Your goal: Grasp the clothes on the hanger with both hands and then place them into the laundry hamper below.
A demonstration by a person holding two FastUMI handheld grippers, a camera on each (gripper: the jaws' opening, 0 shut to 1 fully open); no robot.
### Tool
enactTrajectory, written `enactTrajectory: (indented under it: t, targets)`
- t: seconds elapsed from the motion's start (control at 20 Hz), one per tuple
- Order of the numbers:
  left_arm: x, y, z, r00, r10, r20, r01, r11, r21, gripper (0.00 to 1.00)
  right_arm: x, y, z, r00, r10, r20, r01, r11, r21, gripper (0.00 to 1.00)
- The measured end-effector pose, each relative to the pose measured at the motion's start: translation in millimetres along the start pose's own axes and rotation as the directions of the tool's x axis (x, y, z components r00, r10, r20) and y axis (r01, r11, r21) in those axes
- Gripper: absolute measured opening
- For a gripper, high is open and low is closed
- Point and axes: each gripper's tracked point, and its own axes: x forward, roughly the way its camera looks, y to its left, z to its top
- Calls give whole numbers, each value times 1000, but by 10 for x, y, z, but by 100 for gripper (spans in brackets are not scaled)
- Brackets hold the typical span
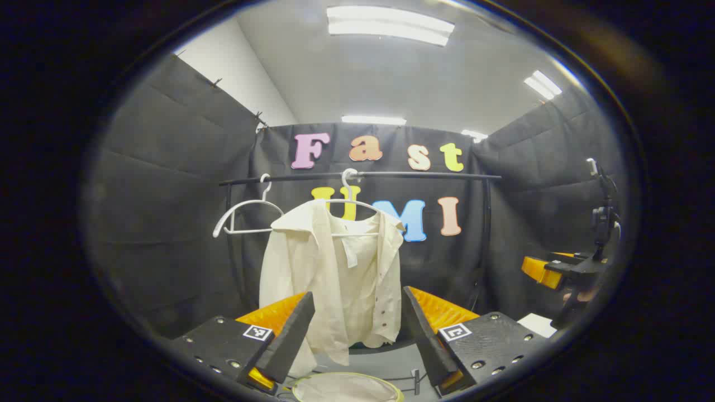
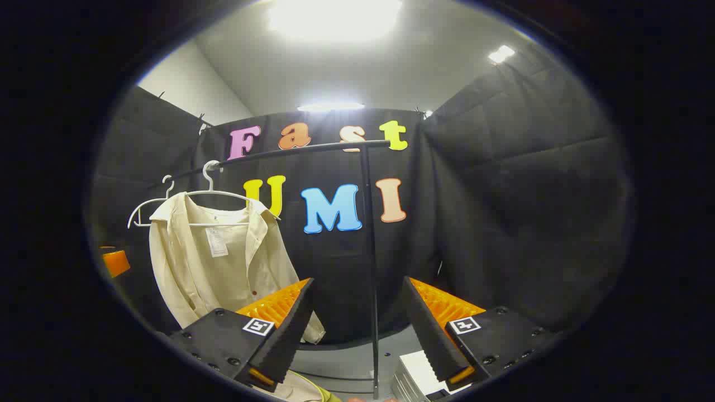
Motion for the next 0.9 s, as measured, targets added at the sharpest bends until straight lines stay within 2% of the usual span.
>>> enactTrajectory:
  t: [0.05,0.35,0.4,0.45,0.5,0.6,0.9]
  targets:
    - [22,27,10,1000,6,-1,-6,1000,9,92,-14,3,-11,1000,-2,-6,2,1000,1,98]
    - [151,34,-74,1000,3,-25,-4,999,-32,90,-32,-33,-31,1000,-18,-20,18,1000,-12,98]
    - [168,60,-96,1000,8,-30,-9,999,-44,94,-29,-22,-48,999,-18,-28,18,1000,-7,98]
    - [187,86,-110,999,11,-36,-13,998,-57,92,-31,-26,-48,999,-23,-33,23,1000,-2,98]
    - [200,118,-137,999,11,-40,-14,998,-69,94,-27,-25,-44,999,-27,-34,27,1000,4,98]
    - [204,193,-168,999,15,-47,-19,997,-80,90,-40,15,-47,999,-27,-37,27,1000,10,98]
    - [224,380,-213,998,41,-56,-46,996,-82,89,-68,64,-60,998,-14,-53,13,1000,-16,98]
